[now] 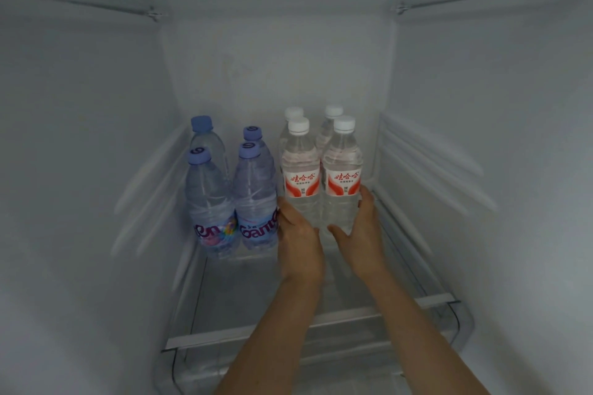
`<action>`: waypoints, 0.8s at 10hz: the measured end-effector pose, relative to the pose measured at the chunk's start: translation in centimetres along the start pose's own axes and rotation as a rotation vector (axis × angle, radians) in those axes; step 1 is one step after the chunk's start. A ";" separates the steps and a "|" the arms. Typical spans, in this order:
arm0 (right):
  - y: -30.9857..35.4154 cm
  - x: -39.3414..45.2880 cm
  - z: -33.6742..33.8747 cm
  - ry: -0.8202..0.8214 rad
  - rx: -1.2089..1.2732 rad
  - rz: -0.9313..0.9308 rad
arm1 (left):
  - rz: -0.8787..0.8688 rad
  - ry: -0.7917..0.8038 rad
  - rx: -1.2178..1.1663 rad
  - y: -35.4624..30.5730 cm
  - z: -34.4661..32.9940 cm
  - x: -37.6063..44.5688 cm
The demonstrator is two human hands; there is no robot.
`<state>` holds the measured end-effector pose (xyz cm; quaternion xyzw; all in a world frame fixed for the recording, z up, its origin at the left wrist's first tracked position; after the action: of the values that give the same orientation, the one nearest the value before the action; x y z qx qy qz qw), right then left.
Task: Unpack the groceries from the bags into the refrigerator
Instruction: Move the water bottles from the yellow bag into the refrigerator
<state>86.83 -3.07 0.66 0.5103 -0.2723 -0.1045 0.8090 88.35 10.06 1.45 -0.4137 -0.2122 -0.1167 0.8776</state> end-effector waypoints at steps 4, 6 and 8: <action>0.0 -4.3 1.4 -0.026 -0.087 -0.070 | 0.013 0.199 -0.092 0.3 1.7 -4.1; 2.6 -10.6 3.9 -0.131 -0.171 -0.015 | -0.107 0.171 -0.267 0.0 4.9 -9.1; 3.4 -19.5 6.0 -0.166 -0.263 -0.007 | -0.204 0.215 -0.395 0.2 7.7 -16.5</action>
<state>67.01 2.55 -0.82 0.3905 -0.3207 -0.1838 0.8432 71.74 16.67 -2.09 -0.5389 -0.1311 -0.2872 0.7809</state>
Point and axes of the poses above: each hand's wrist, its own x-axis towards the middle knuckle, its own z-axis out of the back of the hand, y = z × x, the point moved 7 cm from there along x, towards the middle knuckle, and after that the axes turned 4 degrees about -z, right-handed, at the moved point
